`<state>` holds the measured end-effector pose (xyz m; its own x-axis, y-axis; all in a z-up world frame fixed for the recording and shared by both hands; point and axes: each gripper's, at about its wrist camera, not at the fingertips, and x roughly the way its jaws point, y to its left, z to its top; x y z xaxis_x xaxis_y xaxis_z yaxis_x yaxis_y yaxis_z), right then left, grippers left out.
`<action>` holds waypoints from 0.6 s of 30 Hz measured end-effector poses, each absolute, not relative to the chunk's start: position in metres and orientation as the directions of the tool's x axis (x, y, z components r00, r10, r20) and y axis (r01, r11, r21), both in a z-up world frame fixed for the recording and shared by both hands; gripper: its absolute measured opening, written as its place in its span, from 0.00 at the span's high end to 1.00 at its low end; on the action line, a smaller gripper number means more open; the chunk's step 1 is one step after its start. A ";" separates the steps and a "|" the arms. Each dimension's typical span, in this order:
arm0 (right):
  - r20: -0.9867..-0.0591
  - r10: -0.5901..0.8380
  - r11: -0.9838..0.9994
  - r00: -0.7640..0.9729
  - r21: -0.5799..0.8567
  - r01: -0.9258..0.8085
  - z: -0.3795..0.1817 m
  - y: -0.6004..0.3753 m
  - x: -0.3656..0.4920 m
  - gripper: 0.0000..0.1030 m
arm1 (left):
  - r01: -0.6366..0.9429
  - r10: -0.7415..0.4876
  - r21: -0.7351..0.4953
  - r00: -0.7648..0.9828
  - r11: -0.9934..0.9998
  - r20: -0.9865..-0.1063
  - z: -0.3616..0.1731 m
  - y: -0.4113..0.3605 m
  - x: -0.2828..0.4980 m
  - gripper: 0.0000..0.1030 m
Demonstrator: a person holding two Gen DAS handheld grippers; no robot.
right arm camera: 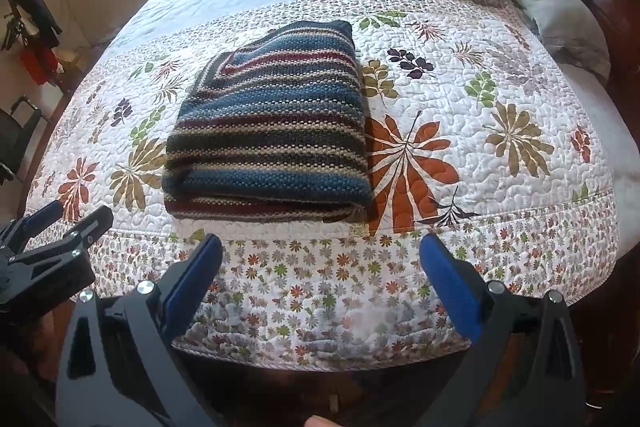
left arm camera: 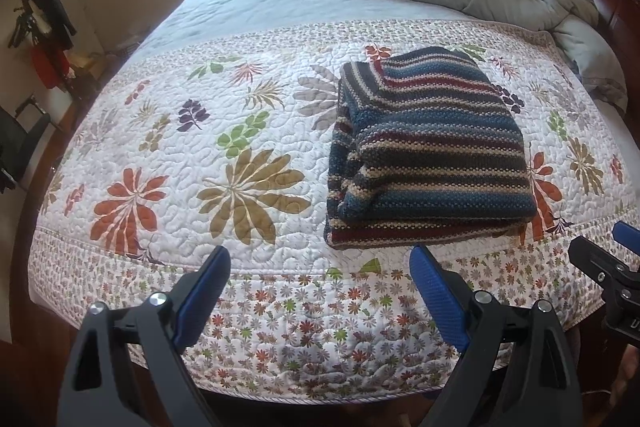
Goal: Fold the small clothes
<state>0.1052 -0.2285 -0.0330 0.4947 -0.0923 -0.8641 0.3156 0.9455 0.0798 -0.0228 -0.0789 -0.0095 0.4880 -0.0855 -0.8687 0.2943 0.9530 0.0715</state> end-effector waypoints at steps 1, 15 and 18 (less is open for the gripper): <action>-0.864 -0.091 0.946 0.495 0.080 0.315 -0.034 -0.229 0.106 0.04 | 0.295 -0.086 0.071 0.488 0.953 -0.869 -0.010 -0.079 -0.023 0.11; -0.866 -0.082 0.944 0.493 0.090 0.316 -0.036 -0.228 0.107 0.04 | 0.289 -0.093 0.060 0.487 0.955 -0.868 -0.011 -0.078 -0.023 0.11; -0.866 -0.081 0.946 0.494 0.090 0.313 -0.036 -0.229 0.107 0.04 | 0.293 -0.101 0.051 0.481 0.955 -0.871 -0.010 -0.078 -0.023 0.11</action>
